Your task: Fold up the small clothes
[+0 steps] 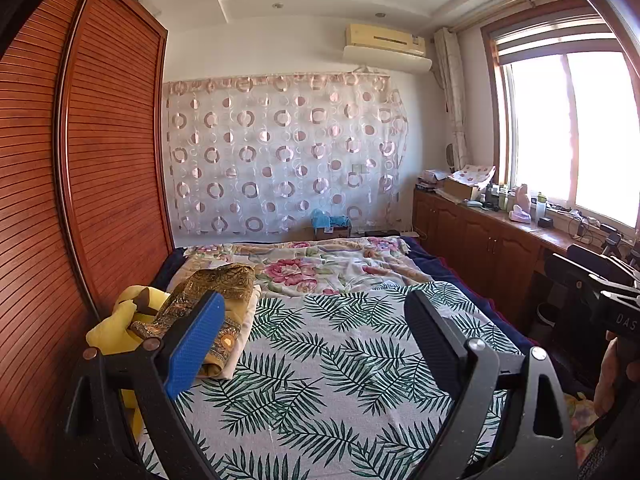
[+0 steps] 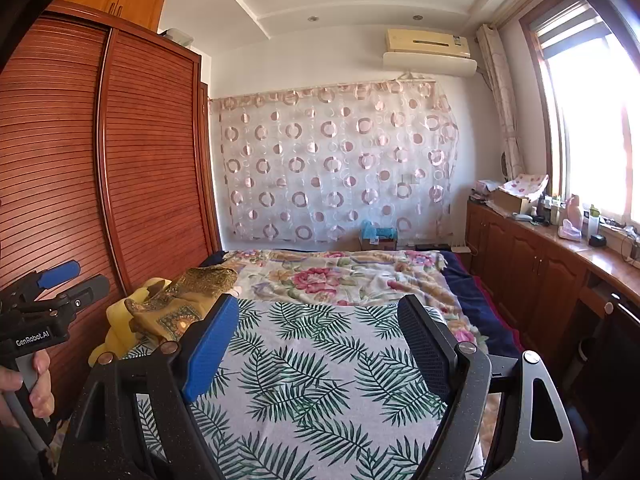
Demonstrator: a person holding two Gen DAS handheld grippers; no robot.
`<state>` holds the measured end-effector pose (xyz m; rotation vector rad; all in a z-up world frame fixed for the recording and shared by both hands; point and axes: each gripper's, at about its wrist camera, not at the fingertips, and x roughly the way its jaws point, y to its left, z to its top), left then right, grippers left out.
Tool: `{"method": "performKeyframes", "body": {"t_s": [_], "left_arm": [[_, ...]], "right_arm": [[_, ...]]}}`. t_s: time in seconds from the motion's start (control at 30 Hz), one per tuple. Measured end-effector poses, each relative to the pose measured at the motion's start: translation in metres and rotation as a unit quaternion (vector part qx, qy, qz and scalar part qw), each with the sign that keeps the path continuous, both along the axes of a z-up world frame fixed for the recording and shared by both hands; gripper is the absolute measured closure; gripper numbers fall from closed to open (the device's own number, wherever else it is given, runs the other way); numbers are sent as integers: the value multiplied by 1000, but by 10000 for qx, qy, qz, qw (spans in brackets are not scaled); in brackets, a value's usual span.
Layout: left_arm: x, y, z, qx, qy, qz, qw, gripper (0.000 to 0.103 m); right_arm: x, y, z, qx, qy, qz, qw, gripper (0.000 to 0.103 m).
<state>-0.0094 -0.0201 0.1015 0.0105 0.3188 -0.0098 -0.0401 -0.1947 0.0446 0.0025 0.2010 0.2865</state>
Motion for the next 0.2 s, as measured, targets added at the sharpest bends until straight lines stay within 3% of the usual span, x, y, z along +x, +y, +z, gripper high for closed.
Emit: {"method": "performKeyframes", "body": {"t_s": [0.2], "left_arm": [[0, 0, 0, 1, -6, 5, 10000, 11]], "right_arm": [[0, -2, -1, 0, -1, 10, 10000, 20]]}}
